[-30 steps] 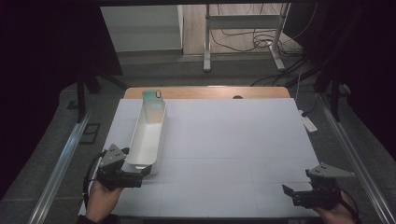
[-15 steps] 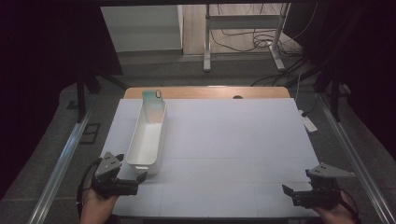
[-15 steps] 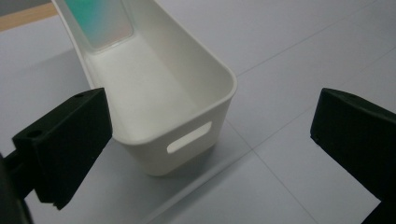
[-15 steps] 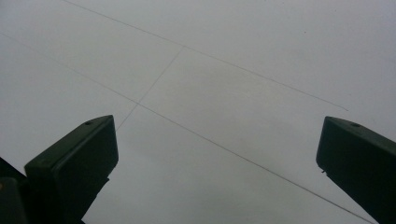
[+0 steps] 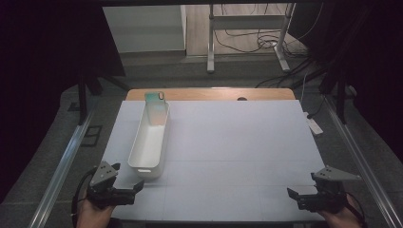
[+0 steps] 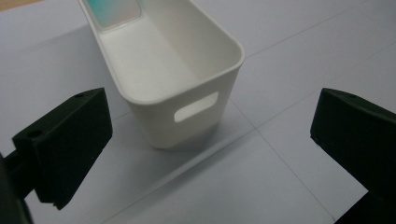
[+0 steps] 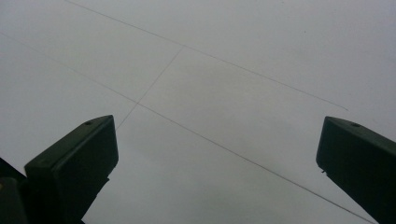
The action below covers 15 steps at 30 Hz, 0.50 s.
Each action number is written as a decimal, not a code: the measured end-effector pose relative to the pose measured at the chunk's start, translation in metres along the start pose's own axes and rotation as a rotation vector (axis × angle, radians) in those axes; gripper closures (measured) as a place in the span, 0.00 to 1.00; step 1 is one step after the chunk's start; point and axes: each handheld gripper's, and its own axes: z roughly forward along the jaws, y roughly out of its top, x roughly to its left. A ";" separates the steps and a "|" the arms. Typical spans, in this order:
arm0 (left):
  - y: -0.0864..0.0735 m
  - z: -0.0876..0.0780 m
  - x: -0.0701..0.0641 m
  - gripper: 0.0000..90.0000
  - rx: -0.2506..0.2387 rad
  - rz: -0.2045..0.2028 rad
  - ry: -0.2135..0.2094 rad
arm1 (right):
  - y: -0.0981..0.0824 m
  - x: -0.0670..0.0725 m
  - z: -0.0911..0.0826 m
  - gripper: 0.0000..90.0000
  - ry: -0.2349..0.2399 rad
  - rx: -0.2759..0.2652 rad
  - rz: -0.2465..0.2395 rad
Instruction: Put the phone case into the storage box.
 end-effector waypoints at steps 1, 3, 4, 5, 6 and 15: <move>-0.001 0.000 0.000 0.00 0.002 -0.002 0.001 | 0.000 0.000 0.000 0.00 0.000 0.000 0.000; -0.003 -0.002 0.001 0.00 0.006 -0.007 0.003 | 0.000 0.000 0.000 0.00 -0.002 0.002 -0.001; -0.004 -0.002 0.001 0.00 0.007 -0.009 0.003 | 0.000 0.000 0.000 0.00 -0.002 0.002 -0.002; -0.004 -0.002 0.001 0.00 0.009 -0.010 0.005 | 0.000 0.000 0.000 0.00 -0.002 0.002 -0.001; -0.005 -0.003 0.001 0.00 0.012 -0.015 0.005 | 0.000 0.000 0.000 0.00 -0.002 0.002 -0.002; -0.011 -0.006 0.000 0.00 0.030 -0.025 0.008 | 0.000 0.000 0.000 0.00 -0.001 0.004 -0.001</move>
